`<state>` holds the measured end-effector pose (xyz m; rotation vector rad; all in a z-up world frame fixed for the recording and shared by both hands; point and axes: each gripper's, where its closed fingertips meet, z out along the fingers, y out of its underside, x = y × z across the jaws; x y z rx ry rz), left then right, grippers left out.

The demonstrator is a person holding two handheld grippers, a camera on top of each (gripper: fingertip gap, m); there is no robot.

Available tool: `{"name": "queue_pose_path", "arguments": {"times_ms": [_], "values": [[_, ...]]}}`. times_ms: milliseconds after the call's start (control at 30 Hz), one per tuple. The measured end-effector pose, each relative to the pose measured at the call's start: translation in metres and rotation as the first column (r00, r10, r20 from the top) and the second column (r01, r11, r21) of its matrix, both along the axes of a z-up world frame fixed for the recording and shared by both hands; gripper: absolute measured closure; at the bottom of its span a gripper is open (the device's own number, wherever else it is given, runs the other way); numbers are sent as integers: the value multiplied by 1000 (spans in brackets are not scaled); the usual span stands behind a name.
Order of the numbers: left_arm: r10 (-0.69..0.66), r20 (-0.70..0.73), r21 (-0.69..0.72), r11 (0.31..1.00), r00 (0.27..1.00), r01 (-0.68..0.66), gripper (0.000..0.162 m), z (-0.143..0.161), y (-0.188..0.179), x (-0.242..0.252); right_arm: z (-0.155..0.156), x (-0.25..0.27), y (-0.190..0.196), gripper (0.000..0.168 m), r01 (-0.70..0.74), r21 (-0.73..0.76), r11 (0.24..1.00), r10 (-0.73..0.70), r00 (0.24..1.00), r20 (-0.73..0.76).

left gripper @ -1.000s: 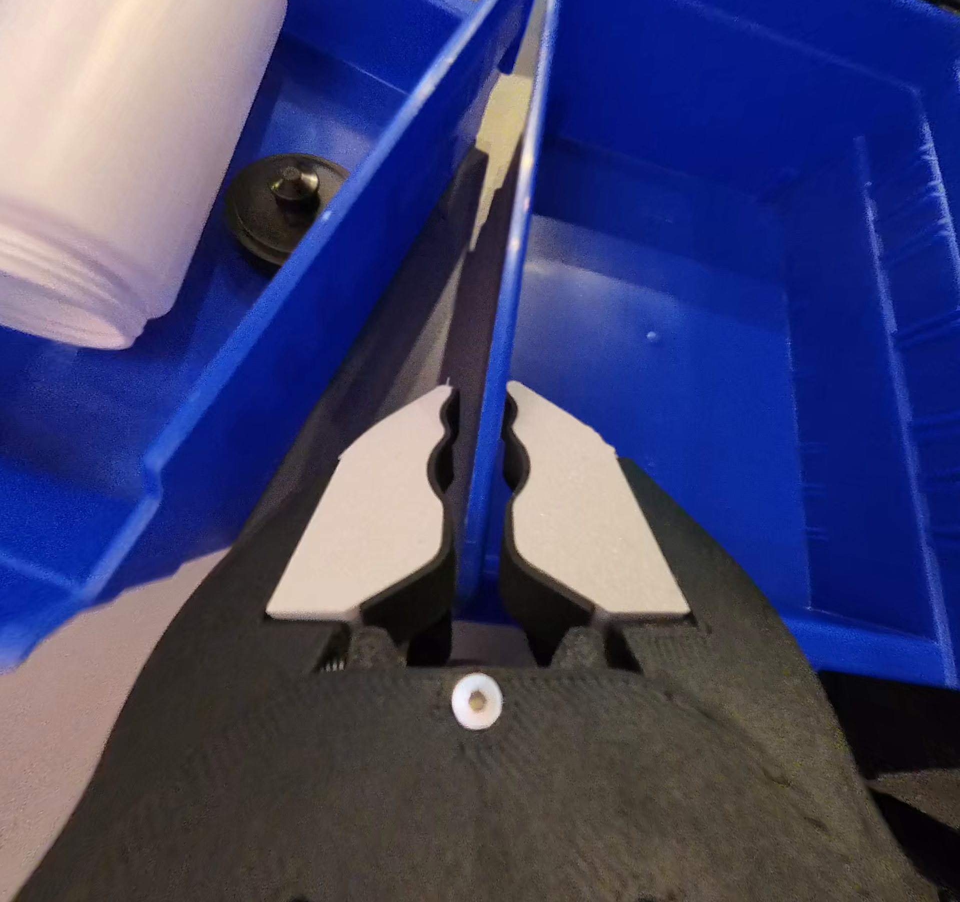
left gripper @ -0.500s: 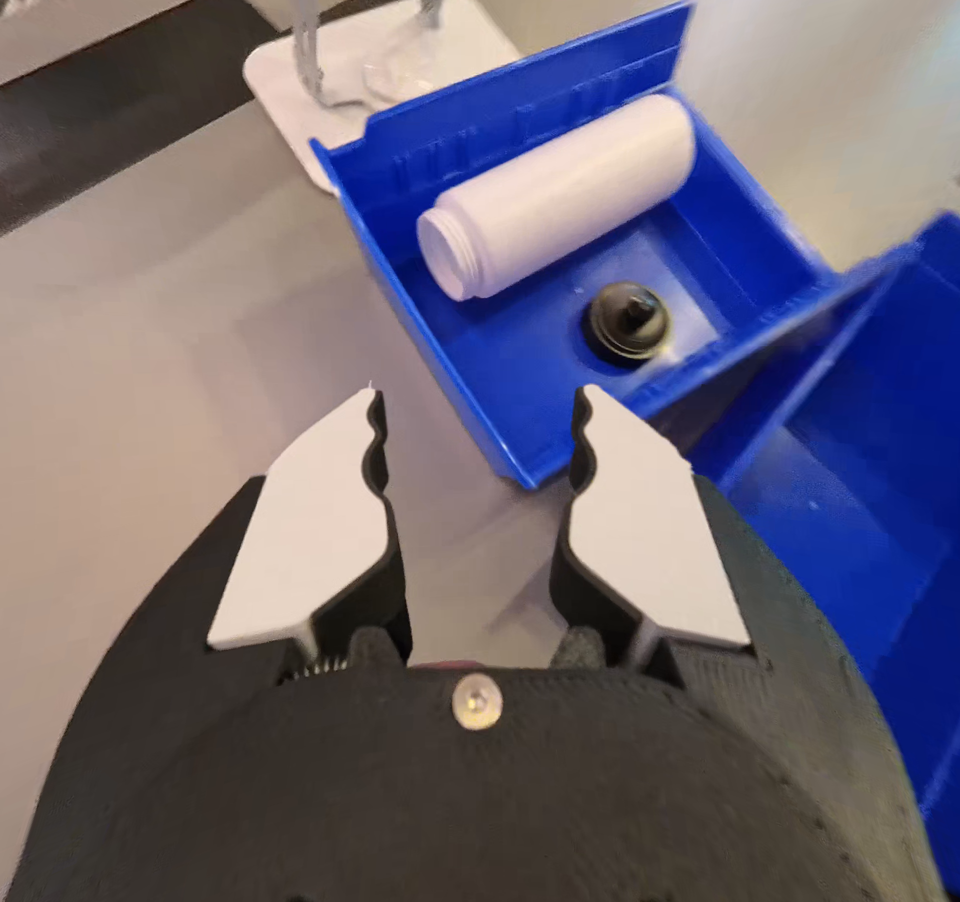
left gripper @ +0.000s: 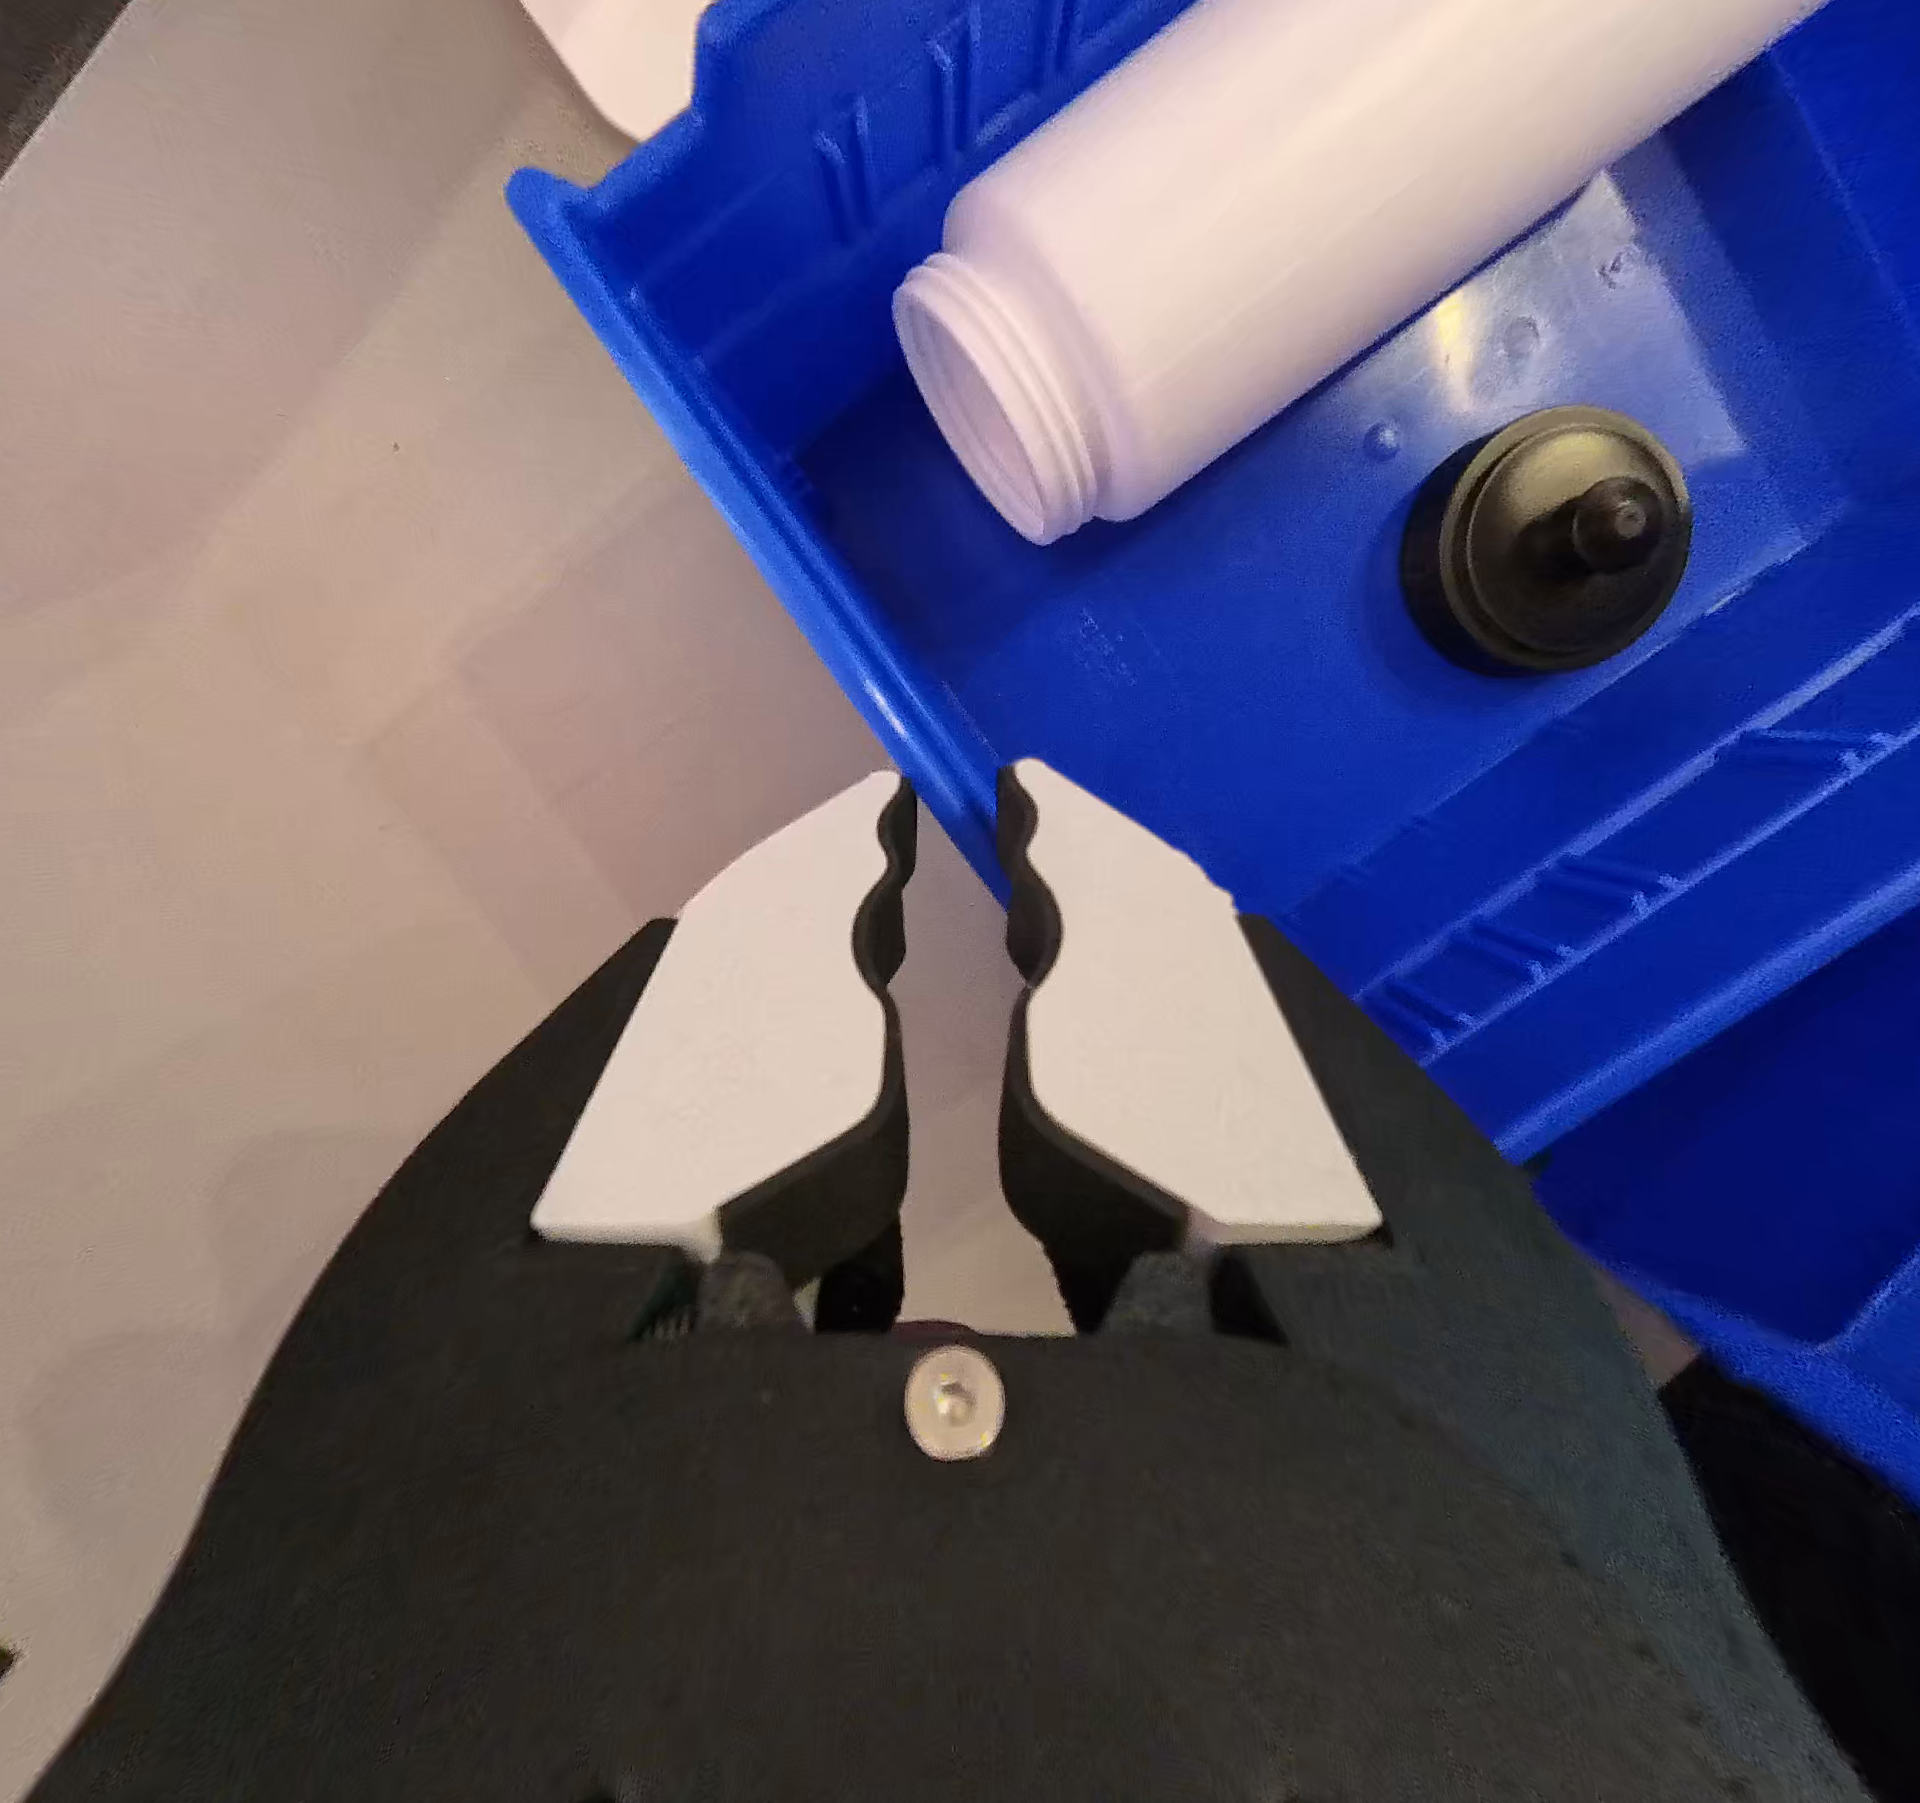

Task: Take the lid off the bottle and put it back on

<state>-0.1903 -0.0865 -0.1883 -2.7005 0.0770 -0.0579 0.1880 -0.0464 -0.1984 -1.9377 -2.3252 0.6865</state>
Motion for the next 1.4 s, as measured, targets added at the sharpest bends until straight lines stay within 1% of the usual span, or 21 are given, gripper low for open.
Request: {"name": "queue_pose_path", "arguments": {"times_ms": [33,100,200,300,433,500,533,600,733,767,867,933,967,1100,1167,1233,1300,1400], "values": [[-1,-13,-16,1000,1000,1,147,0,-3,-5,0,3,10,147,5,24,1000,-5,1000,12],[-6,-61,-45,999,998,3,147,0,-9,-18,0,8,33,150,9,84,996,-12,999,36],[-31,-112,-108,994,993,19,147,-1,-21,-42,-1,16,74,153,19,135,991,-28,997,67],[-76,-167,-196,980,983,43,146,-1,-35,-72,-2,25,127,155,12,221,975,-40,992,120],[-151,-313,-305,951,938,51,145,-1,-47,-126,-2,27,199,157,-10,264,964,-41,981,187],[-119,-353,-329,944,928,-4,146,-1,-47,-153,-2,23,237,158,-32,305,952,-40,973,226],[-133,-390,-340,940,911,-8,145,0,-45,-167,-2,19,255,157,-33,323,946,-50,968,245],[-145,-451,-344,939,881,-21,145,0,-36,-190,-2,9,291,158,-53,367,929,-54,959,278],[-153,-508,-331,943,848,-28,145,-1,-7,-222,-2,-22,356,156,-75,441,894,-76,946,316],[-171,-531,-335,942,830,-19,145,-1,2,-229,-2,-33,371,155,-81,461,884,-77,946,314],[-189,-579,-328,945,793,-14,143,0,27,-250,-2,-61,413,153,-107,513,852,-76,943,323],[-215,-622,-325,946,752,2,143,0,44,-265,-2,-81,438,152,-113,535,837,-78,944,321],[-211,-631,-323,946,746,-6,143,0,52,-273,-2,-91,450,151,-127,552,824,-71,944,322],[-195,-646,-302,953,738,-13,142,1,82,-298,-2,-129,492,149,-145,601,786,-63,948,312],[-214,-659,-301,954,721,8,141,1,96,-307,-2,-147,508,148,-149,619,771,-57,952,301],[-214,-651,-310,951,728,3,142,1,104,-313,-2,-162,523,145,-149,634,759,-63,952,300],[-223,-651,-315,949,725,9,142,1,111,-318,-2,-176,537,147,-134,652,746,-76,956,283],[-182,-652,-272,962,736,-3,143,1,119,-326,-3,-190,551,147,-137,652,746,-77,955,288]]}}
